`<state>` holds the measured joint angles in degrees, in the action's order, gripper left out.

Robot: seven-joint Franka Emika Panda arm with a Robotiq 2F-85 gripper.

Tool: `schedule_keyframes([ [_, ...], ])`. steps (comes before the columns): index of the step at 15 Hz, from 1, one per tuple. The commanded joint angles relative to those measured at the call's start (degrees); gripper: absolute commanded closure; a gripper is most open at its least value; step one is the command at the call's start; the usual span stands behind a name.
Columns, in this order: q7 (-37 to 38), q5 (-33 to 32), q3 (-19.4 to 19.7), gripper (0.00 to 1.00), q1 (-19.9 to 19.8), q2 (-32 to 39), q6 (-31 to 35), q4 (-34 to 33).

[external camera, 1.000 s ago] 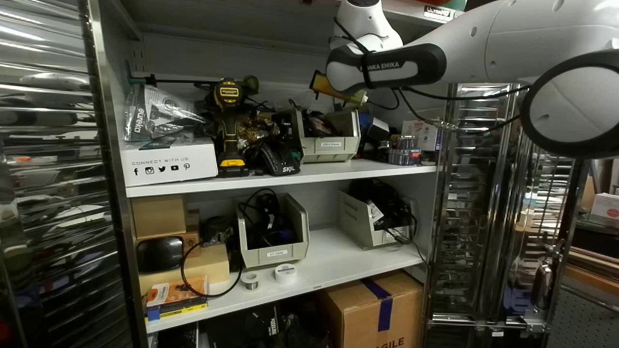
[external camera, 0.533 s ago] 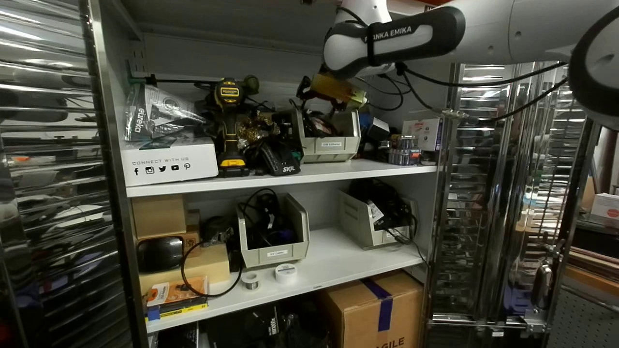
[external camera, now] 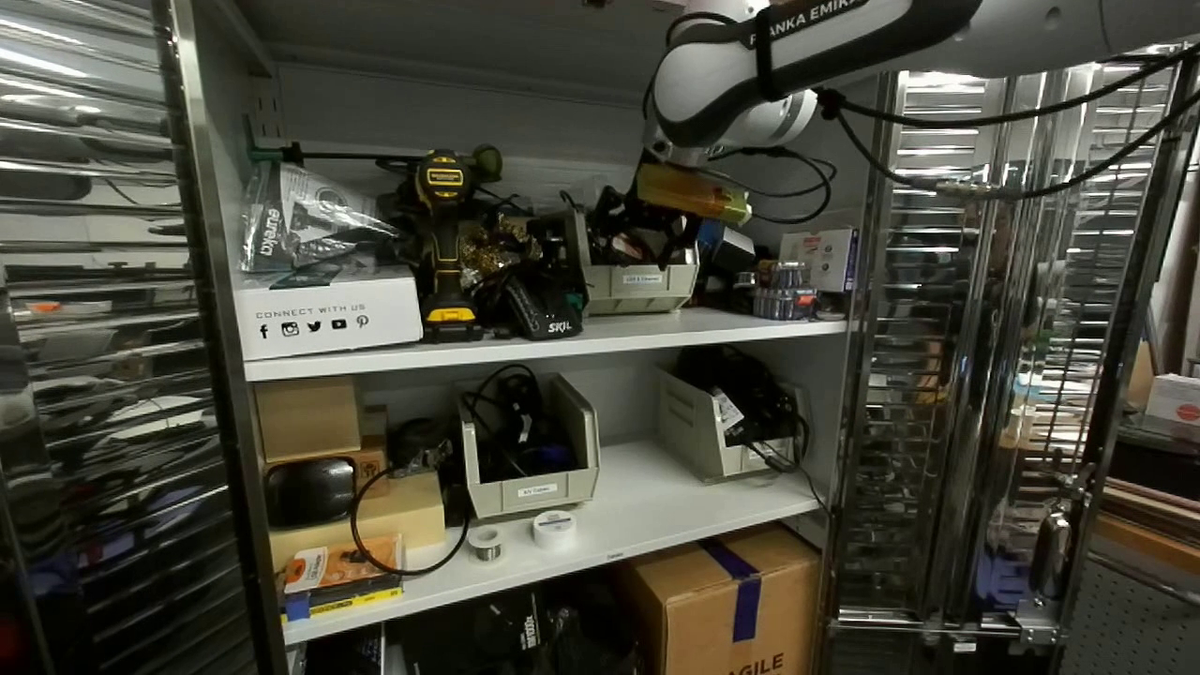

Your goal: Pick the cable and put it in the box

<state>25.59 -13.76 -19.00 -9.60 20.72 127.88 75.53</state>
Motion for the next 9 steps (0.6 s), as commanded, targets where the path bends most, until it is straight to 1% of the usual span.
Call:
schedule_keyframes([
  [1, -3.15, 0.99, -0.49, 0.00, -2.74, -8.29, 1.19, 14.43],
  [2, -6.00, 5.17, 6.93, 0.00, 2.92, -10.47, 1.04, 17.37],
  [4, -10.36, 9.61, 8.39, 0.00, 3.64, -14.05, -0.70, 23.60],
  [6, -16.49, 14.85, 10.00, 0.00, 4.60, -18.33, -2.90, 29.99],
  [9, -25.26, 20.59, 12.07, 0.00, 5.94, -25.84, -7.32, 39.63],
])
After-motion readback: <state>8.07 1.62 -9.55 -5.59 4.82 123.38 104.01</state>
